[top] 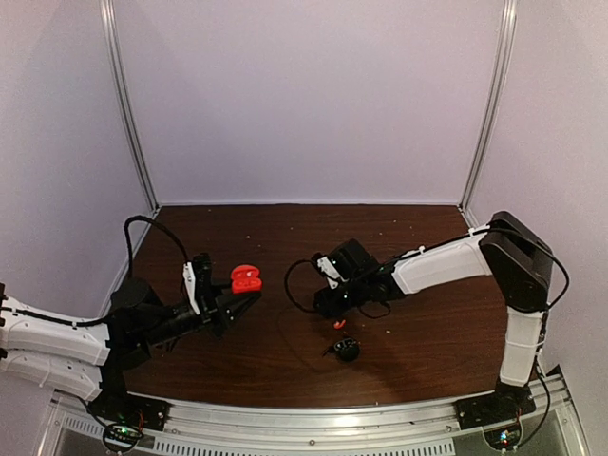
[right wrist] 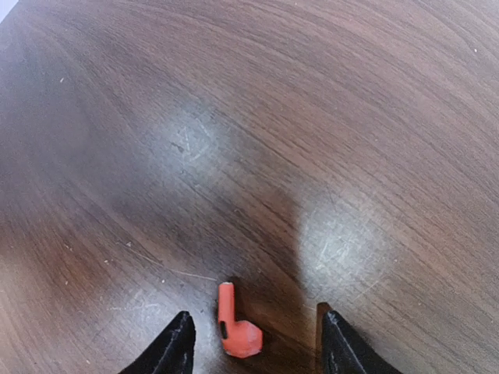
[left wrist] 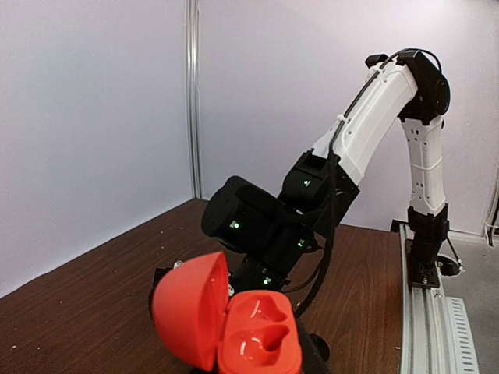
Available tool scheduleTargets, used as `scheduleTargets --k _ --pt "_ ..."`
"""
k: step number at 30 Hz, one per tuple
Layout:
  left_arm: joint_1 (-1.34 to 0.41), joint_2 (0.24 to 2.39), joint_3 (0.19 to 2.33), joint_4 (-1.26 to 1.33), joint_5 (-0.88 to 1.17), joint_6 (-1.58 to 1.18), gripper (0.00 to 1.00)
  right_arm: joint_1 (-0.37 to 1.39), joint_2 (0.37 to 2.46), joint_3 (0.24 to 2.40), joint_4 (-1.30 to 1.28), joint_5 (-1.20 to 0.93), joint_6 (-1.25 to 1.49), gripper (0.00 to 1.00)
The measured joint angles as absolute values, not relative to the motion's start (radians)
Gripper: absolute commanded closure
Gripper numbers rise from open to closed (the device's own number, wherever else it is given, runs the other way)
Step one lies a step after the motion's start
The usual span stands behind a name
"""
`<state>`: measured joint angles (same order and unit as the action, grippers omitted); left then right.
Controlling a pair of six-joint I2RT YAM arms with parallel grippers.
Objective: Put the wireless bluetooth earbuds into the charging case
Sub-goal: Place the left earbud at the center of the board, then pick up the left earbud from the center of the board.
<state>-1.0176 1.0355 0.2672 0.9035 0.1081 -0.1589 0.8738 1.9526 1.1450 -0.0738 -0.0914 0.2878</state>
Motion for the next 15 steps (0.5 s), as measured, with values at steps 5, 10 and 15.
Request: scheduleTargets --k 5,10,15 --pt "-1.014 1.029 0.267 0.900 0.107 -0.158 0.99 0.840 1.939 1.140 -0.082 -0.210 0.266 0.49" --pt "-1.013 1.025 0.267 0.887 0.104 -0.155 0.99 0.839 1.940 1.140 -0.090 -0.332 0.258 0.51" --pt "-1.013 1.010 0.266 0.877 0.097 -0.152 0.99 0.852 1.948 1.140 -0.093 -0.397 0.258 0.53"
